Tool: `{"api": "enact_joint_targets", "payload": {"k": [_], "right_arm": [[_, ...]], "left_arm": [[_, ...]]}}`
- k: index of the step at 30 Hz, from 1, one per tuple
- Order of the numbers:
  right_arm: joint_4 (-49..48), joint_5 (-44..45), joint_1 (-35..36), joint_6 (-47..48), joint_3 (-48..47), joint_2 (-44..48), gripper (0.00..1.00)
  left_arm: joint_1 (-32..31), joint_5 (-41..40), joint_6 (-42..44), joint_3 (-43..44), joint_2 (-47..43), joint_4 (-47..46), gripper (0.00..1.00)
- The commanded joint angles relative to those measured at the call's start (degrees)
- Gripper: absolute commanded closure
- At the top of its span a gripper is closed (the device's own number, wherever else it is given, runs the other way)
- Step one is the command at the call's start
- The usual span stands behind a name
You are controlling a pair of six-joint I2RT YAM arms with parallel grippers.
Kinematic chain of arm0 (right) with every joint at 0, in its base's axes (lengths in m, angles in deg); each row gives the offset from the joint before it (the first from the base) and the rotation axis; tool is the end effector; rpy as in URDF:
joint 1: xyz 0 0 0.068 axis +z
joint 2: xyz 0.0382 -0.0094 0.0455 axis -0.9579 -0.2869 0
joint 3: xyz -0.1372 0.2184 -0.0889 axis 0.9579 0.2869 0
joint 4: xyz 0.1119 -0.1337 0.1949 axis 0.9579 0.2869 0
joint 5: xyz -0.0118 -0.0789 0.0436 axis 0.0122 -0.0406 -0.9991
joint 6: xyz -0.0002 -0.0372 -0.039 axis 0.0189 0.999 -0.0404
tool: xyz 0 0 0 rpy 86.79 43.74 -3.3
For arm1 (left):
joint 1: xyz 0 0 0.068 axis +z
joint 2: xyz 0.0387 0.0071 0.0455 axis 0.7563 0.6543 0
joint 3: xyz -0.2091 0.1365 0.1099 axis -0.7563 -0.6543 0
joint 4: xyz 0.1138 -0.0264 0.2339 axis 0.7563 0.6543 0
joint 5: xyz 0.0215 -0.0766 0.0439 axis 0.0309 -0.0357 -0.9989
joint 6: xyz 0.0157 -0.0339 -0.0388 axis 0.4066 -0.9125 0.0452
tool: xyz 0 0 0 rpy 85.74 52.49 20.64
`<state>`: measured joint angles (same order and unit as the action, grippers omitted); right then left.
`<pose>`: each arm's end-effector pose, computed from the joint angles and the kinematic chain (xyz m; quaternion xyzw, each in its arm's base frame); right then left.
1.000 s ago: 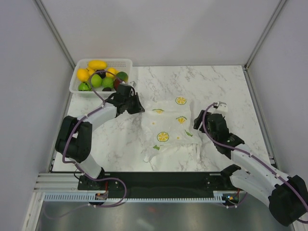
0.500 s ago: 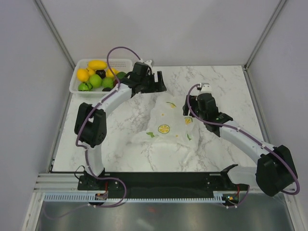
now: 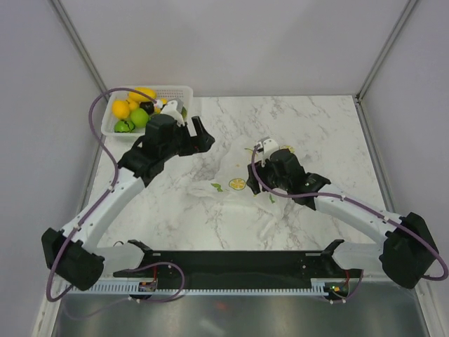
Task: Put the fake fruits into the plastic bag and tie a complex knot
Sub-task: Open the plastic bag at the center of the board.
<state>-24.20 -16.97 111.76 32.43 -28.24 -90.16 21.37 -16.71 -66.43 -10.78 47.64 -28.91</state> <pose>0.2107 0.1666 0.2495 -0.1922 0.8671 0.1942 0.4165 0.2530 -0.1333 0.3576 -0.0144 0.8516 -0.2529 0.4588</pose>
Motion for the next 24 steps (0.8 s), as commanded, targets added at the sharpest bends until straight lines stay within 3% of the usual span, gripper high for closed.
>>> {"api": "enact_joint_targets", "payload": {"k": [1,8,11,19,21,22,24], "right_arm": [[3.8,-1.7,6.2,5.8,-1.9,1.2,0.27],[2.8,-2.1,10.1,9.5,-3.6,-3.9,0.28],[3.3,0.4,11.4,10.5,-5.1,-6.9,0.29],[4.5,7.8,13.4,12.5,-10.1,-16.4,0.33],[4.2,9.2,13.6,12.2,-11.9,-18.6,0.53],[3.8,9.4,13.5,11.5,-12.6,-19.3,0.77],[2.4,11.9,13.5,10.1,-14.8,-20.9,0.97]], "left_arm": [[-0.2,1.3,-3.6,-9.3,-7.7,0.1,0.00],[0.0,0.2,-3.1,-17.7,-18.7,0.3,0.00],[0.9,-3.2,-4.5,-19.1,-20.7,1.2,0.00],[1.3,-1.0,-6.7,-21.9,-22.0,1.4,0.00],[1.3,-1.7,-6.6,-22.7,-22.3,1.4,0.00],[1.3,-2.2,-6.5,-22.9,-22.4,1.3,0.00],[1.3,-4.9,-6.4,-23.1,-22.4,1.4,0.00]]}}
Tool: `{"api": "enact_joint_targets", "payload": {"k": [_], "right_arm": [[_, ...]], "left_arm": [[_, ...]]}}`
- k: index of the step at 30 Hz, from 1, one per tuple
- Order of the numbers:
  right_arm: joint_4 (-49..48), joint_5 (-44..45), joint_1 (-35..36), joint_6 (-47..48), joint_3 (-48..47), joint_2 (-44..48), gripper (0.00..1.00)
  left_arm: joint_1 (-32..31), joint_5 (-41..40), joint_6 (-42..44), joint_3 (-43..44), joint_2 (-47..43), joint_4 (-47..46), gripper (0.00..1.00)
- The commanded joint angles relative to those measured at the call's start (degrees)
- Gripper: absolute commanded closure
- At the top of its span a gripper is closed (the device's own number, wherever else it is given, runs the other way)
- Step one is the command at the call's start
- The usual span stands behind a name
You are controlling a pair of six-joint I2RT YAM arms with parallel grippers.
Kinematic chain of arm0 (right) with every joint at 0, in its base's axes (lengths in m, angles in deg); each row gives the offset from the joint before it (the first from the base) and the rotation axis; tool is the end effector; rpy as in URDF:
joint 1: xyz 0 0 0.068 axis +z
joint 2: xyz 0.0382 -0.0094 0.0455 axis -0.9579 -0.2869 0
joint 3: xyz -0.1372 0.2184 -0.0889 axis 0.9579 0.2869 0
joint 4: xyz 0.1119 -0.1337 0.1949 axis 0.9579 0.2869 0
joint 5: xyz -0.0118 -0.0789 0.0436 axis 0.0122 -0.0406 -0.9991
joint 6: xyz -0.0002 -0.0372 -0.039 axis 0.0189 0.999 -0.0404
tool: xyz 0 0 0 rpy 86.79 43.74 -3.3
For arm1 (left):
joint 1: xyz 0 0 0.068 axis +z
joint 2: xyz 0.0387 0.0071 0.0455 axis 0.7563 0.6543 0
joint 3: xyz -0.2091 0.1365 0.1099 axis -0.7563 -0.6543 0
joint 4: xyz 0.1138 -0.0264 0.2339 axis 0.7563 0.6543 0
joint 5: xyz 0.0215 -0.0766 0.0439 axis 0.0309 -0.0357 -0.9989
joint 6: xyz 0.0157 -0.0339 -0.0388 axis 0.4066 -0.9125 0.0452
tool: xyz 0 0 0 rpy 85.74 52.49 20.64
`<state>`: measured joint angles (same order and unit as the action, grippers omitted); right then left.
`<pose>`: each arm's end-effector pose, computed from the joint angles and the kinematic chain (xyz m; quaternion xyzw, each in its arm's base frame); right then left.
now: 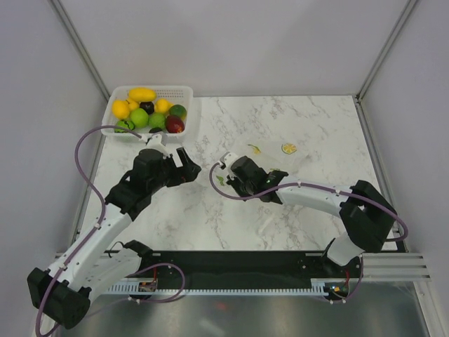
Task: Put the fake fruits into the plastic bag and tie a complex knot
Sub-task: Open the plastic bag at the center of the board, then pick up the fake fruit from the bin.
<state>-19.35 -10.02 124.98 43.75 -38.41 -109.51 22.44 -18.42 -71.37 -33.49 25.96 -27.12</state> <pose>0.2064 0.2533 0.2063 -0.3736 0.8580 0.0994 0.3382 0.1763 -0.0876 0.3008 -0.0675 0.8617 -0.2464 0.4384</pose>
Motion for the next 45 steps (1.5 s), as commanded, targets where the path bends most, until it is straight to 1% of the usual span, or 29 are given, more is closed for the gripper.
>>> {"api": "enact_joint_targets", "payload": {"k": [1,3,4,5,8,11,13,14,15,16,17,19,21,22,23,26,30,33,34,36,40,41,42,43,44,45], "right_arm": [[-3.1,6.3,0.3,-2.3,-5.4,-1.9,1.00],[-5.2,9.6,0.4,-5.8,-7.7,-2.8,1.00],[-5.6,11.2,0.2,-7.3,-8.7,-3.2,1.00],[-5.6,12.2,0.2,-10.7,-9.8,-4.1,1.00],[-4.5,15.6,0.1,-16.2,-14.9,-6.5,1.00],[-3.1,15.9,0.2,-17.6,-20.0,-8.2,1.00],[-2.2,16.4,0.0,-17.9,-21.4,-8.8,1.00],[-2.0,16.5,0.1,-17.7,-21.9,-9.3,0.98],[-1.5,16.5,0.0,-17.0,-22.7,-9.7,0.93],[-1.4,15.2,0.0,-16.1,-22.8,-9.8,0.64],[-1.5,14.1,0.0,-14.9,-22.6,-9.8,0.54],[-1.4,12.2,0.1,-12.0,-21.5,-9.8,0.47],[-1.2,11.7,0.3,-11.0,-20.0,-9.4,0.46],[-1.2,11.3,0.4,-10.2,-19.7,-9.3,0.43],[-1.1,11.0,0.9,-9.9,-19.1,-9.1,0.41],[-0.9,11.5,3.2,-7.8,-19.0,-9.5,0.35],[2.6,18.4,6.0,-6.6,-21.9,-12.6,0.34],[3.5,19.2,6.9,-6.4,-23.4,-15.5,0.39],[3.6,19.3,7.0,-6.4,-23.6,-16.1,0.39],[4.0,20.2,7.2,-6.5,-24.7,-18.0,0.39],[5.9,27.3,7.3,-6.8,-26.8,-21.8,0.39],[6.2,31.3,7.3,-6.9,-27.6,-23.4,0.39],[6.4,33.3,7.2,-6.8,-27.9,-24.2,0.39],[6.5,34.8,7.2,-6.9,-28.0,-25.1,0.42],[6.5,37.7,7.2,-7.2,-28.3,-25.3,0.49],[6.4,38.2,7.3,-7.8,-28.2,-25.1,0.58]], "left_arm": [[0.4,-4.5,-1.3,-0.3,-0.7,-0.3,0.00],[1.7,-7.4,-2.2,-0.1,-1.3,0.3,0.00],[3.3,-7.6,-2.5,0.0,-1.6,0.2,0.00],[4.1,-7.6,-3.2,0.1,-2.0,0.1,0.00],[5.4,-7.4,-2.9,0.1,-1.0,-1.4,0.00],[5.5,-5.0,-2.5,-0.4,2.2,-3.1,0.00],[5.5,-3.5,-2.7,-1.9,3.4,-6.4,0.00],[5.5,-3.0,-3.4,-2.8,3.9,-7.5,0.00],[5.5,-3.2,-3.9,-4.4,4.4,-8.6,0.00],[5.6,-3.3,-4.2,-5.0,4.5,-10.2,0.00],[5.6,-3.5,-4.4,-5.5,4.5,-10.8,0.00],[5.8,-4.0,-4.4,-6.1,3.8,-10.8,0.00],[6.1,-4.0,-4.4,-6.6,3.1,-10.8,0.00],[6.5,-4.0,-4.4,-7.0,2.4,-10.8,0.00],[6.7,-6.5,-6.0,-8.2,2.0,-11.8,0.00],[8.1,-3.6,-9.5,-10.6,1.5,-13.0,0.00],[10.8,-0.7,-11.6,-12.0,1.4,-13.4,0.01],[14.3,2.9,-12.7,-12.6,1.9,-13.3,0.01],[15.9,3.5,-13.1,-12.8,2.0,-13.4,0.01],[16.9,4.3,-13.5,-13.0,2.0,-13.3,0.02],[17.5,4.2,-13.2,-13.1,1.5,-13.3,0.02],[17.5,4.0,-13.1,-13.2,1.3,-13.3,0.02],[17.5,3.9,-12.9,-13.2,1.1,-13.3,0.02],[17.5,3.8,-12.7,-13.2,0.6,-13.2,0.02],[17.5,3.4,-12.5,-13.2,0.5,-13.2,0.02],[17.5,3.3,-12.3,-13.2,0.3,-13.0,0.02]]}}
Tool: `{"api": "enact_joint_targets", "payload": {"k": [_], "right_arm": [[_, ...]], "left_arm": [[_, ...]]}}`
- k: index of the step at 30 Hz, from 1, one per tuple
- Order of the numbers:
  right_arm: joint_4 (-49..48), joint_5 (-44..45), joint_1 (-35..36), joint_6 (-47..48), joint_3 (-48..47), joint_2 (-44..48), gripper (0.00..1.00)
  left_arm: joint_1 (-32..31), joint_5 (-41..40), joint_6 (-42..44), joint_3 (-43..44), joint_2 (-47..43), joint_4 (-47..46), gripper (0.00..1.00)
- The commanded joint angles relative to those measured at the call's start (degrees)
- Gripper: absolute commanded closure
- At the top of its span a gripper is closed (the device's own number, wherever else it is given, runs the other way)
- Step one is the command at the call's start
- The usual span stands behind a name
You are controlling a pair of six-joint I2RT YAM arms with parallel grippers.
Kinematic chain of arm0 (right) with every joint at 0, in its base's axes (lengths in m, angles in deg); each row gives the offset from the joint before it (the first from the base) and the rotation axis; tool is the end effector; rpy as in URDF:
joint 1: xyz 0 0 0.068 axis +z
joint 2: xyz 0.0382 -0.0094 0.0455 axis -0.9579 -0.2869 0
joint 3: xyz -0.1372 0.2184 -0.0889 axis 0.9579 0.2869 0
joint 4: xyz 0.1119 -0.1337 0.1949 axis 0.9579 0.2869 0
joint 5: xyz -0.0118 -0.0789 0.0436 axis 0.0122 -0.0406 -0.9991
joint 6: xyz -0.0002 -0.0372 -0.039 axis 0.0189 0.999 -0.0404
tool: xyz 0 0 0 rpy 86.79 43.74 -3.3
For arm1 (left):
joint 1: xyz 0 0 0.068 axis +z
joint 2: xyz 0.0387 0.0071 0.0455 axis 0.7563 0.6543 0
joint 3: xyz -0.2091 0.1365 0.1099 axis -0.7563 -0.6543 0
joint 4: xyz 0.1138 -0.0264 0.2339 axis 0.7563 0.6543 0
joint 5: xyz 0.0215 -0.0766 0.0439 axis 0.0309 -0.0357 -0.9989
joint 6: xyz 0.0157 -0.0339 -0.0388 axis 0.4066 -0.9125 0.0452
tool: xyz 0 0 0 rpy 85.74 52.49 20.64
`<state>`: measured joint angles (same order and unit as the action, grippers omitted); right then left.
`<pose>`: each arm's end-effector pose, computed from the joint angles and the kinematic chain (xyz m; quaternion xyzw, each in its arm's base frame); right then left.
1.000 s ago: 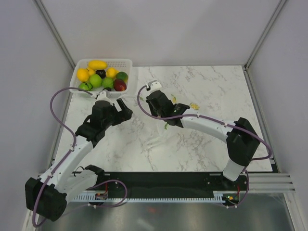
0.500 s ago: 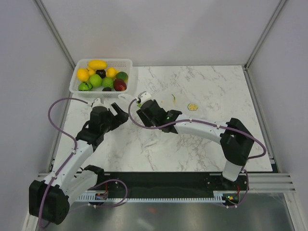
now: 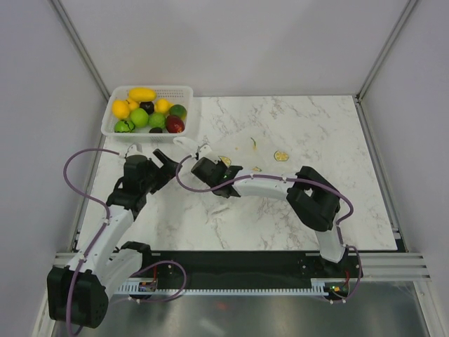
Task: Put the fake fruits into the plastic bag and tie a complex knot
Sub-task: Pick up the fake fruit from the bin.
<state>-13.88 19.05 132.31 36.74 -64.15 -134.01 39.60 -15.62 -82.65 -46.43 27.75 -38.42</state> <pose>0.2387 0.3556 0.1884 -0.2933 0.8579 -0.0835 0.4134 0.1984 -0.0341 0.2357 -0.2702 0.8364 -0.2303 0.4175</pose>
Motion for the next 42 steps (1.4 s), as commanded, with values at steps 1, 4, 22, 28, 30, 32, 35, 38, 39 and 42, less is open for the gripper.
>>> {"api": "enact_joint_targets", "payload": {"k": [1,4,22,28,30,32,35,38,39,42], "right_arm": [[0.8,9.5,-0.1,-1.6,-2.3,0.7,0.75],[-1.6,9.5,-0.1,-2.7,0.2,3.7,0.86],[7.2,1.3,-9.4,-13.1,5.0,20.2,1.00],[10.6,-0.1,-11.0,-13.1,6.7,24.8,1.00],[11.5,-0.8,-11.1,-12.7,7.0,25.8,1.00],[11.9,-1.4,-11.3,-12.1,7.4,27.1,1.00],[11.4,-1.6,-11.4,-11.3,7.6,28.3,1.00],[11.3,-2.8,-11.9,-10.9,7.7,28.8,1.00],[11.1,-3.2,-12.0,-10.6,8.0,29.3,1.00],[10.3,-4.6,-12.2,-9.6,8.9,29.9,1.00]], "left_arm": [[0.3,0.5,-0.6,-0.3,-1.8,-1.7,0.02],[0.3,0.2,0.1,0.0,-1.8,-1.8,0.02],[0.4,-12.8,3.8,24.3,7.6,8.2,0.00],[3.0,-15.4,9.6,42.6,24.6,14.3,0.00],[3.6,-15.9,11.8,47.4,29.6,16.7,0.00],[4.2,-16.8,13.8,53.0,35.6,18.0,0.00],[4.9,-16.3,15.3,58.0,43.5,18.3,0.00],[5.1,-10.6,18.4,64.6,50.6,19.2,0.02],[5.1,-9.4,19.4,66.6,55.6,21.2,0.03],[4.9,-4.4,20.0,72.6,62.7,22.9,0.03]]}}
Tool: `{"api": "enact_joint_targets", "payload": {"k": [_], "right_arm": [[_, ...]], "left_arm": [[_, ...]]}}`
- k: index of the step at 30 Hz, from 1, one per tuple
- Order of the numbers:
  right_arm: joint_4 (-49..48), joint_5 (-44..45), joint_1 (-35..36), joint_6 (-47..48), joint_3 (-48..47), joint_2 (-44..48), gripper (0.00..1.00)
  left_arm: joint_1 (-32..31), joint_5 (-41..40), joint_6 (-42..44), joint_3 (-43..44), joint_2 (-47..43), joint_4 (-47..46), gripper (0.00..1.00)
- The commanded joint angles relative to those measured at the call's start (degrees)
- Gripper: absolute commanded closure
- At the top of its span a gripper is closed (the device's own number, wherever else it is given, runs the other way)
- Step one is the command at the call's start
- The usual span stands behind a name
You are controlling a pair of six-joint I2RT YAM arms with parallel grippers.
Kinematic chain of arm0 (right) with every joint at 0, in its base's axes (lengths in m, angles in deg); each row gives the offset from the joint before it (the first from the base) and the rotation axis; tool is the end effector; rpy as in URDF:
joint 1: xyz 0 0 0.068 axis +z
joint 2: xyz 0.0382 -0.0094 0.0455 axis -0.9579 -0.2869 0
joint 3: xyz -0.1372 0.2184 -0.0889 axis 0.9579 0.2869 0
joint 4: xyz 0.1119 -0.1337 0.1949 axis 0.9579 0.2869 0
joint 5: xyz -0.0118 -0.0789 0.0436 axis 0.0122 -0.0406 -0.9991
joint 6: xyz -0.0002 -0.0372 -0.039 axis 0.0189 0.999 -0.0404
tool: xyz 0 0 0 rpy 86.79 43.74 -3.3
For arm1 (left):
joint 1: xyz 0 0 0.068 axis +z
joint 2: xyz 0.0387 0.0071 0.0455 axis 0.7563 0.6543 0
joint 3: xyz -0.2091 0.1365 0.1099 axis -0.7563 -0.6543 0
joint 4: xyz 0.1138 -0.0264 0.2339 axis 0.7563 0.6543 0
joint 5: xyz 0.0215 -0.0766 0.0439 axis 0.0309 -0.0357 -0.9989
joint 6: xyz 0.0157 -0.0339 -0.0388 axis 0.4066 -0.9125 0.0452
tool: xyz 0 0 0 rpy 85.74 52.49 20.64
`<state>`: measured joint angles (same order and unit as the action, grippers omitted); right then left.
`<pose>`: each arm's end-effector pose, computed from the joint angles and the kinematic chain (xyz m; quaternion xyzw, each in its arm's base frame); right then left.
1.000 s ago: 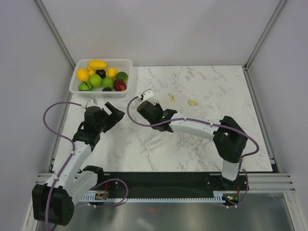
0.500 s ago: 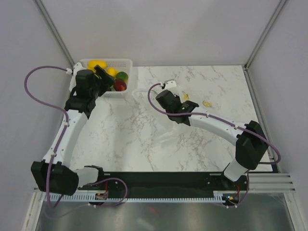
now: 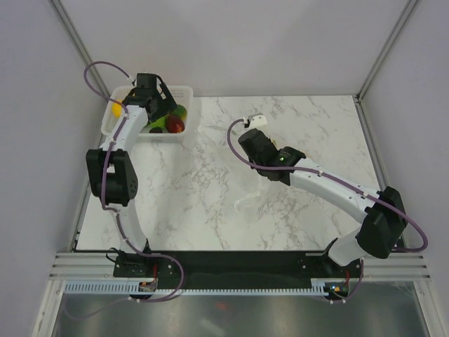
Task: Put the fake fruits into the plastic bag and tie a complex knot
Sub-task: Pick up the fake fruit from the bin.
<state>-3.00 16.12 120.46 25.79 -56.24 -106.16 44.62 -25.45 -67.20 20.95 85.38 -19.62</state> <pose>0.2390 0.2283 0.3074 -0.0999 0.8837 -0.0204 0.4567 0.4419 -0.0295 0.3042 -0.2350 0.8810 -0.0564 0.4066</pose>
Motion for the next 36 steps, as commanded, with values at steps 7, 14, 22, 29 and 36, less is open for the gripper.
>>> {"api": "enact_joint_targets", "payload": {"k": [7,14,22,29,36], "right_arm": [[-3.0,-3.7,-1.1,1.7,2.5,1.9,1.00],[-4.1,-4.2,-1.4,1.6,2.7,1.1,1.00],[-4.2,-4.3,-1.9,1.8,0.3,-1.6,1.00],[-4.0,-4.1,-2.4,1.9,-2.8,-5.5,1.00],[-2.9,-6.7,-3.6,3.2,-7.6,-9.1,1.00]], "left_arm": [[-0.4,6.3,3.7,16.6,16.9,8.8,0.00],[-0.5,5.5,0.3,18.2,22.6,9.9,0.07],[-0.6,5.7,0.0,11.8,13.6,4.7,0.62],[-0.6,11.2,-1.0,-4.1,-3.9,-6.4,0.63],[-1.7,19.2,-6.2,-22.8,-20.3,-17.1,0.63]]}}
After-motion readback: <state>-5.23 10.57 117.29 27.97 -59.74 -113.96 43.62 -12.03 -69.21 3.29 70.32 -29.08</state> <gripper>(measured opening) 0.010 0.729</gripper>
